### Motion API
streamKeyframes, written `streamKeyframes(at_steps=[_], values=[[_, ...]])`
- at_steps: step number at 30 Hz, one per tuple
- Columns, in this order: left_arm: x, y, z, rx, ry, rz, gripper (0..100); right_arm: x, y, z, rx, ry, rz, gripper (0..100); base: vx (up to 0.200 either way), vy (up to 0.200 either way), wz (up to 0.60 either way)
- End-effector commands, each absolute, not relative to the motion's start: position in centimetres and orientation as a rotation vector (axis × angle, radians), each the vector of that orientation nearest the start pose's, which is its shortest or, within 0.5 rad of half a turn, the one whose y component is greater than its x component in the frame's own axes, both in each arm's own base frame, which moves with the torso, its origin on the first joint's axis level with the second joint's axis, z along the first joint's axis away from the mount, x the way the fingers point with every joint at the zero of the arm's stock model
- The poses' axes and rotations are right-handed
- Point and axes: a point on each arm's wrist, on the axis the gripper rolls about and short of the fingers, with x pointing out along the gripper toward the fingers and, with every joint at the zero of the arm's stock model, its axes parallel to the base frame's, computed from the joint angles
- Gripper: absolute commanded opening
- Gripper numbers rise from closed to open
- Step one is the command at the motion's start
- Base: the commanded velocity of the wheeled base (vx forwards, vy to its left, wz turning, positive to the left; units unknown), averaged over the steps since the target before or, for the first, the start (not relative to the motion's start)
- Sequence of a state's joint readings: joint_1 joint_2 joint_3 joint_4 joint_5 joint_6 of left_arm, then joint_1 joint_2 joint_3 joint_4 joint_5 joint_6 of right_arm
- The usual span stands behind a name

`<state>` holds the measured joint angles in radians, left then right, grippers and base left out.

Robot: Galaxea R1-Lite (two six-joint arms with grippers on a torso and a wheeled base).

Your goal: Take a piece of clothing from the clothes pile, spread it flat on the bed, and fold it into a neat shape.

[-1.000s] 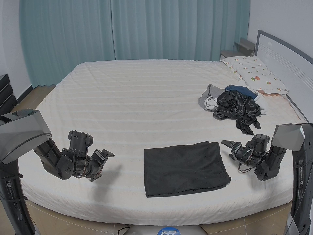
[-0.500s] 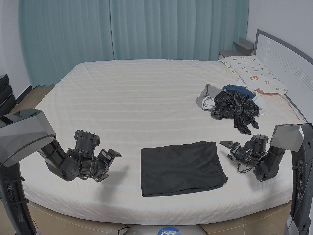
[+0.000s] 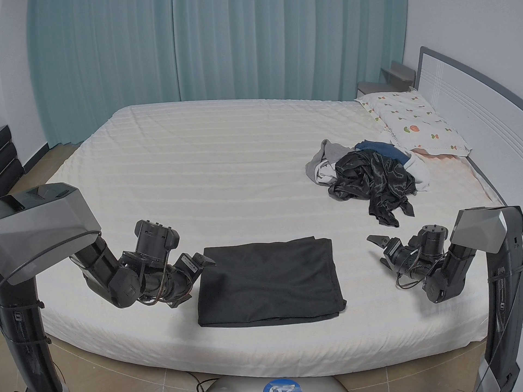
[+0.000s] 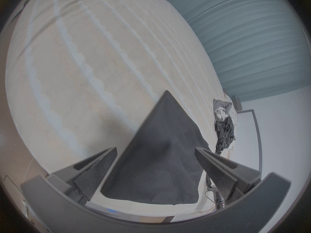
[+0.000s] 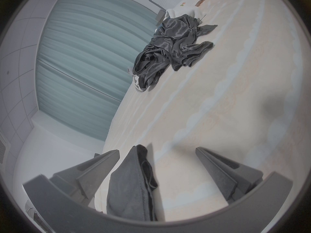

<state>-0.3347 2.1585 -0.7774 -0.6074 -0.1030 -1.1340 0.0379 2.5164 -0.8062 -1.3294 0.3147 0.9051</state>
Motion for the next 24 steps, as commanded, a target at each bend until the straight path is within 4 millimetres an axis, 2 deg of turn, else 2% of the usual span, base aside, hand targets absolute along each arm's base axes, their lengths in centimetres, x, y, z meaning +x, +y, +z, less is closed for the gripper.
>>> streamKeyframes(at_steps=[1,9,17,22,24], values=[[33.2,-10.9,1.5,-0.914,0.914,0.063,100,38.7,2.2,-4.7,0.937,0.517,0.153,100,0.000,0.000,0.00],[33.8,-10.0,-1.2,-0.729,0.920,0.011,100,38.6,2.2,-4.8,0.936,0.521,0.151,100,0.000,0.000,0.00],[34.7,-8.9,-1.0,-0.697,0.852,-0.013,100,38.6,2.3,-4.8,0.932,0.521,0.153,100,0.000,0.000,0.00],[35.0,-9.2,-1.0,-0.700,0.838,-0.046,100,38.5,2.4,-4.9,0.929,0.525,0.154,100,0.000,0.000,0.00],[35.1,-9.5,-1.6,-0.696,0.847,-0.067,100,38.5,2.4,-4.9,0.927,0.524,0.154,100,0.000,0.000,0.00]])
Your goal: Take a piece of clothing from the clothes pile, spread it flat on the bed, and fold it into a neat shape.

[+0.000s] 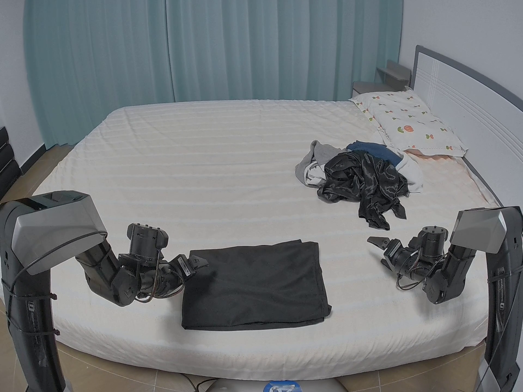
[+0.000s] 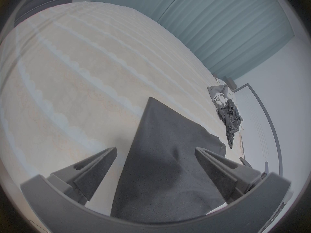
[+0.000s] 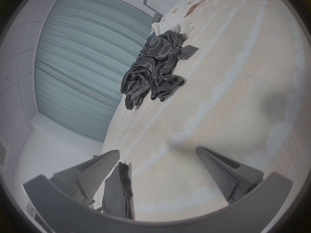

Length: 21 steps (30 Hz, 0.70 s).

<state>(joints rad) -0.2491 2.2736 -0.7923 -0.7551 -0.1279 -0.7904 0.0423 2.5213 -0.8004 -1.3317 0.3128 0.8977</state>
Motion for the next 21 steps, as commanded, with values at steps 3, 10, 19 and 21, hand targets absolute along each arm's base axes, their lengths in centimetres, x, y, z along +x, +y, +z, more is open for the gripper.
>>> streamKeyframes(at_steps=[3,10,19,21], values=[[35.4,-9.6,-2.0,-0.697,0.834,-0.075,100,38.6,2.4,-4.9,0.929,0.523,0.154,100,0.000,0.000,0.00],[35.7,-9.7,-2.8,-0.695,0.802,-0.088,100,38.6,2.4,-5.2,0.925,0.520,0.157,100,0.000,0.000,0.00],[35.6,-9.6,-3.0,-0.670,0.808,-0.098,100,38.7,2.6,-5.2,0.924,0.521,0.162,100,0.000,0.000,0.00],[35.5,-9.7,-3.2,-0.648,0.812,-0.105,100,38.6,2.7,-5.2,0.924,0.523,0.162,100,0.000,0.000,0.00]])
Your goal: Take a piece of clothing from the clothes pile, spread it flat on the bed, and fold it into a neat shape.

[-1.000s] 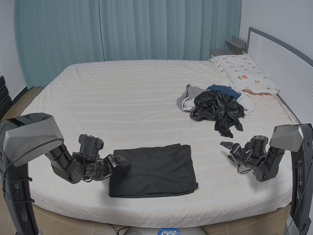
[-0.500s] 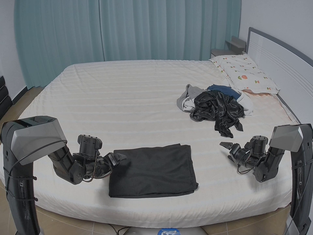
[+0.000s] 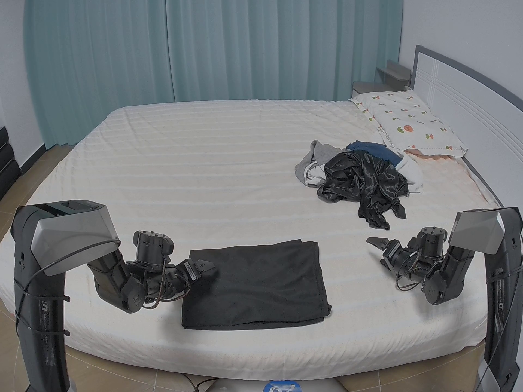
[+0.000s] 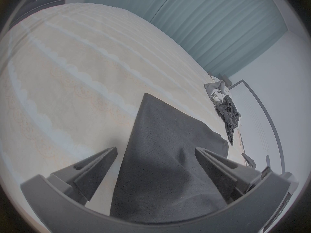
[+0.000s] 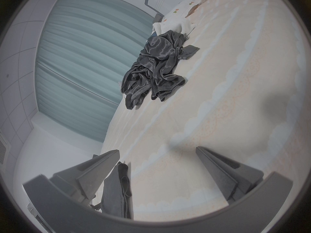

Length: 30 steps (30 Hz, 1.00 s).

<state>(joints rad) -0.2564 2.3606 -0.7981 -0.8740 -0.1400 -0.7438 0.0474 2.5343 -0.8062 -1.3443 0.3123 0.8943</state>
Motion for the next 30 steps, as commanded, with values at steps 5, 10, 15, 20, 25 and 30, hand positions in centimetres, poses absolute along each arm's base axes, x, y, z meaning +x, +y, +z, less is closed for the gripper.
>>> streamKeyframes(at_steps=[5,10,15,20,25,30], values=[[35.52,-9.68,-3.51,-0.635,0.807,-0.106,0,38.67,2.65,-5.22,0.924,0.522,0.163,100,0.000,0.000,0.00],[35.54,-9.60,-3.44,-0.640,0.800,-0.098,0,38.61,2.65,-5.25,0.924,0.523,0.162,100,0.000,0.000,0.00],[35.12,-9.32,-3.37,-0.642,0.809,-0.088,0,38.62,2.65,-5.19,0.924,0.522,0.163,100,0.000,0.000,0.00],[34.99,-9.29,-2.87,-0.645,0.800,-0.091,0,38.58,2.65,-5.21,0.924,0.523,0.162,100,0.000,0.000,0.00],[34.99,-9.28,-2.87,-0.659,0.801,-0.084,0,38.55,2.65,-5.23,0.924,0.524,0.162,100,0.000,0.000,0.00],[34.80,-9.07,-2.70,-0.670,0.802,-0.075,0,38.52,2.59,-5.26,0.924,0.525,0.159,100,0.000,0.120,0.00]])
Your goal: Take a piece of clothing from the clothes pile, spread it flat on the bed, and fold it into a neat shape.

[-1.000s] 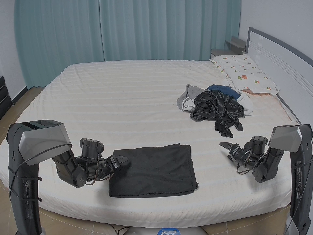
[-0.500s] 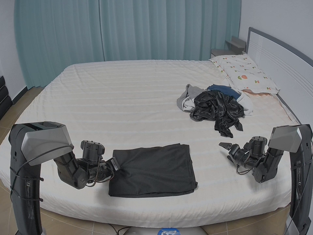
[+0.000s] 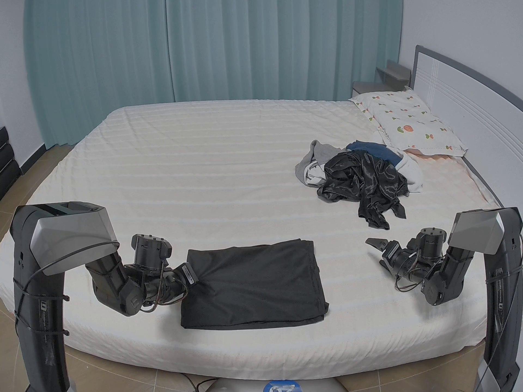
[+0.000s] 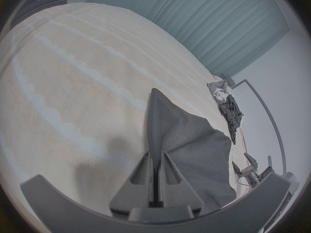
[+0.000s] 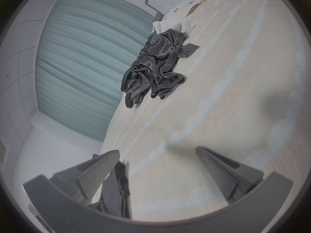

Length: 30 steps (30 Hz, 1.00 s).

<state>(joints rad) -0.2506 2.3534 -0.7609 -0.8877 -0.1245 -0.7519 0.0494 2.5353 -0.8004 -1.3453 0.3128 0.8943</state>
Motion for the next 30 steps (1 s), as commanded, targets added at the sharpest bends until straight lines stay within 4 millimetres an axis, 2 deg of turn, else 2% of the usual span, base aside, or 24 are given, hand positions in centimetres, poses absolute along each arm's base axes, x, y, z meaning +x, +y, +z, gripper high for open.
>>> streamKeyframes(at_steps=[1,30], values=[[34.8,-9.1,-2.7,-0.670,0.802,-0.075,0,38.6,2.6,-5.2,0.924,0.524,0.160,100,0.000,0.200,0.00],[34.0,-7.5,-2.2,-0.691,0.803,-0.031,0,38.6,2.6,-5.2,0.924,0.522,0.161,100,0.000,0.200,0.00]])
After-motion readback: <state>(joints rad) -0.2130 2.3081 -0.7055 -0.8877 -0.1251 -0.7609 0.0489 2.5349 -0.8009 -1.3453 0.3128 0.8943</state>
